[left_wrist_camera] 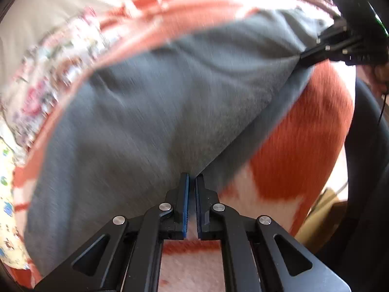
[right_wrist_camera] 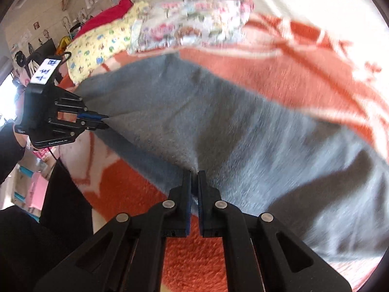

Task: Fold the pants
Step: 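Lay the folded sweatpants down and open both grippers, then grasp the sweatpants end with the right gripper while the left gripper grasps beside it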

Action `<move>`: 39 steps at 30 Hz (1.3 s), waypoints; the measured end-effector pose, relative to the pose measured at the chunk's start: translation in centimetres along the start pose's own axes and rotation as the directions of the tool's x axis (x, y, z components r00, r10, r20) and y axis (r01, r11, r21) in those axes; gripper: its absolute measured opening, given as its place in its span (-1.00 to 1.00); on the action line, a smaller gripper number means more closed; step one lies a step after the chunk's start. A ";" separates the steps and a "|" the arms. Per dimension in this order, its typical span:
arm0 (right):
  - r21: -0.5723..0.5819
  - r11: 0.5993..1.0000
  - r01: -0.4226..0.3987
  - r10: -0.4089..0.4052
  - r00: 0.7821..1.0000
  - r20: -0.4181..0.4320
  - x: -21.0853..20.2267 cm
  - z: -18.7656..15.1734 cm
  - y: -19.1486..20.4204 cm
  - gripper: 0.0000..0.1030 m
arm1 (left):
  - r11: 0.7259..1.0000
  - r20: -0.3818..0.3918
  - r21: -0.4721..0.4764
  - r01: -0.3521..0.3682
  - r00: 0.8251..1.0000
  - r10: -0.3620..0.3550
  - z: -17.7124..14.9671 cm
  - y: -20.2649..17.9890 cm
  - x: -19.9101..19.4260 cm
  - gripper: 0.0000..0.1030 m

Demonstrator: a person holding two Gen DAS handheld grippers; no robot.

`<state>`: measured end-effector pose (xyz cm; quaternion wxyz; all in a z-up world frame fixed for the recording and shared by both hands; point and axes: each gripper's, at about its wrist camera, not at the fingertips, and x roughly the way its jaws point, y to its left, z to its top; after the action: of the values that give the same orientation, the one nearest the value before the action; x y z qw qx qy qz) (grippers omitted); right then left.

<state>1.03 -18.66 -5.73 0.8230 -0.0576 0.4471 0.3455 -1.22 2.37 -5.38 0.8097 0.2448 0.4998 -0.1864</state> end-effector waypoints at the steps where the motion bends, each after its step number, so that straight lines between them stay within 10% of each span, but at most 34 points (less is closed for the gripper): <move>1: 0.000 1.000 0.018 -0.018 1.000 -0.021 0.6 -0.2 0.0 -0.85 | 1.000 -0.008 0.003 -0.006 1.000 0.006 -0.2 -0.1 0.4 -0.92; 7: 0.048 0.999 -0.020 0.015 0.996 0.084 -2.5 -0.8 -0.5 0.19 | 0.998 0.055 -0.010 0.064 0.997 -0.063 1.2 -0.1 -3.2 -0.67; 16: 0.323 0.944 0.065 -0.131 0.974 0.187 -7.9 -4.9 -6.4 0.19 | 0.988 0.127 -0.019 0.155 0.980 -0.152 8.4 -2.5 -3.8 -0.37; 28: 0.680 0.725 0.107 -0.354 0.906 0.234 -14.9 -13.5 -16.2 0.19 | 0.961 0.130 0.084 0.263 0.953 -0.272 23.1 -8.8 -0.5 -0.13; 39: 0.817 0.568 -0.094 -0.377 0.853 0.360 -16.6 -16.7 -21.9 0.19 | 0.932 0.049 0.237 0.274 0.955 -0.293 34.2 -16.9 4.4 -0.02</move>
<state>-3.03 -50.48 -7.45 0.8677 0.3790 0.3197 0.0345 16.00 -31.56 0.08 0.7612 0.2532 0.4708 -0.3672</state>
